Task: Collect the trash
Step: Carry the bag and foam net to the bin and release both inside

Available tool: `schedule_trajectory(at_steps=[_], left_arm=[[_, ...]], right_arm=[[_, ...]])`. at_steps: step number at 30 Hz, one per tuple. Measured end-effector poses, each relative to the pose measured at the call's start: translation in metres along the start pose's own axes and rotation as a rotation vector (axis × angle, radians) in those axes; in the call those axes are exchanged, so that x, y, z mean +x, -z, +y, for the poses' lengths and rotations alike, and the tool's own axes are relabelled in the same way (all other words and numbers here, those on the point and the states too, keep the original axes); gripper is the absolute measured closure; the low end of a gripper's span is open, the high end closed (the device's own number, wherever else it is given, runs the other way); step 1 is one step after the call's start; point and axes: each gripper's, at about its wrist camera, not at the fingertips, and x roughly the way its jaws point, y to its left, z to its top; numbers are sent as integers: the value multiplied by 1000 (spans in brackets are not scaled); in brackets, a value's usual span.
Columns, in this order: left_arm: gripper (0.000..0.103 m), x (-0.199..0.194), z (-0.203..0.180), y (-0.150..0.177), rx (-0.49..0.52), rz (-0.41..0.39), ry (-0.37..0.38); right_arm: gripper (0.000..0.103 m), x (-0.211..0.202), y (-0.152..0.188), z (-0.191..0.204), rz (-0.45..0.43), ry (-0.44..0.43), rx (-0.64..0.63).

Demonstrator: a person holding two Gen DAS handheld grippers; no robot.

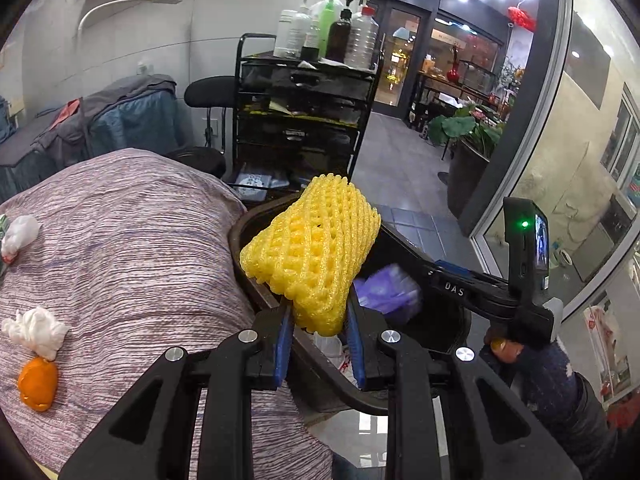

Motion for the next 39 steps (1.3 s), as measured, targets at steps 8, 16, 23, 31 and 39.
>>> schedule_trajectory(at_steps=[8, 16, 23, 31, 39], left_arm=[[79, 17, -15, -7, 26, 26, 18], [79, 46, -38, -18, 67, 71, 32], [79, 76, -51, -23, 91, 124, 25], [62, 94, -54, -22, 107, 156, -12], [12, 86, -47, -25, 94, 92, -50]], right_arm=[[29, -25, -11, -18, -80, 27, 56], [28, -48, -17, -38, -129, 46, 100], [28, -60, -20, -52, -150, 66, 119], [28, -62, -19, -56, -152, 71, 128], [26, -62, -20, -54, -156, 67, 128]])
